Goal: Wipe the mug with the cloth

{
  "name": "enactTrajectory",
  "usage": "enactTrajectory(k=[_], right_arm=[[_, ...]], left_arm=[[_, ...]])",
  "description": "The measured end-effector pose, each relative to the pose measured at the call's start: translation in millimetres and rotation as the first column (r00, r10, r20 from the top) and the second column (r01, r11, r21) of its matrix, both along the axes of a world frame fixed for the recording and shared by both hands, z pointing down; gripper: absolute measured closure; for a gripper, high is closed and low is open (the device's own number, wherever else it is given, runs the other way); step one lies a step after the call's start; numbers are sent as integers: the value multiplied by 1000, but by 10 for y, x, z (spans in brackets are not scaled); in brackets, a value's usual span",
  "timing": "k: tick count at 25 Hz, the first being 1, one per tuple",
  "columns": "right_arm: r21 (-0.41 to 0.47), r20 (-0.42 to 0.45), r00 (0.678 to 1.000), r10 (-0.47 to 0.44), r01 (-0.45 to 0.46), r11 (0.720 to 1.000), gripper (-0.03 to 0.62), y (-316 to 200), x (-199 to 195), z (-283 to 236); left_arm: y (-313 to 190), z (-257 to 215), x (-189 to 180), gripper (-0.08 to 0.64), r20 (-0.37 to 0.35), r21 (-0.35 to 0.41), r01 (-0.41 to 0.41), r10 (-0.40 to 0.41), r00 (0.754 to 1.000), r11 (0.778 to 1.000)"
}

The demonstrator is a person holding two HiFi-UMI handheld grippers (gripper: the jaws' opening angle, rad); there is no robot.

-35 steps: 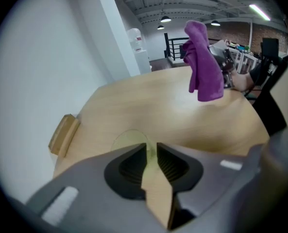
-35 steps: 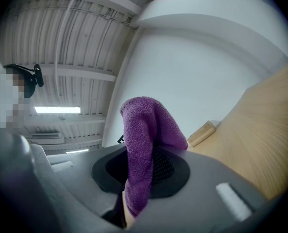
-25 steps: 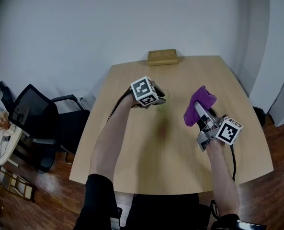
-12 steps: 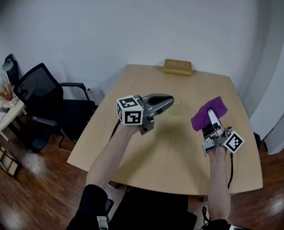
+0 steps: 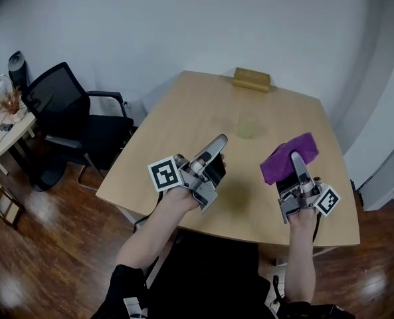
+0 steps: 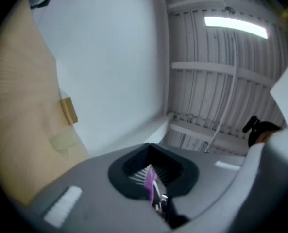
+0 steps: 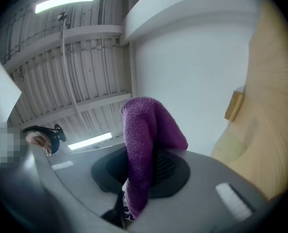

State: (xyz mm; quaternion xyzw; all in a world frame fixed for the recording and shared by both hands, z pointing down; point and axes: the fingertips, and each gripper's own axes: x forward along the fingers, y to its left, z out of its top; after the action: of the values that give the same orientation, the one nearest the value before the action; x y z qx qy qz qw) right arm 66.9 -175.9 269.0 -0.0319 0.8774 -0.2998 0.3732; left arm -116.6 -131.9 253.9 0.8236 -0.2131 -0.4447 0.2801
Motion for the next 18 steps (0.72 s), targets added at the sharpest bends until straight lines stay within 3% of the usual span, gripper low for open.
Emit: enactTrajectory(k=[4,11,18], right_arm=[[11,7,1000,-15,15,1000,534,347,128,18],[17,-29,999,-38,38,999,534,1038,252,140],[97,-103,994,31,-21,995,534,1699,311,177]], left_arm=[[403,46,111,557,1,31,-25,25,1000,999],[942,403,328,558,50,-12,2,-1,999,1000],[1519,616,413,558,66,-48,13,-10,998,999]])
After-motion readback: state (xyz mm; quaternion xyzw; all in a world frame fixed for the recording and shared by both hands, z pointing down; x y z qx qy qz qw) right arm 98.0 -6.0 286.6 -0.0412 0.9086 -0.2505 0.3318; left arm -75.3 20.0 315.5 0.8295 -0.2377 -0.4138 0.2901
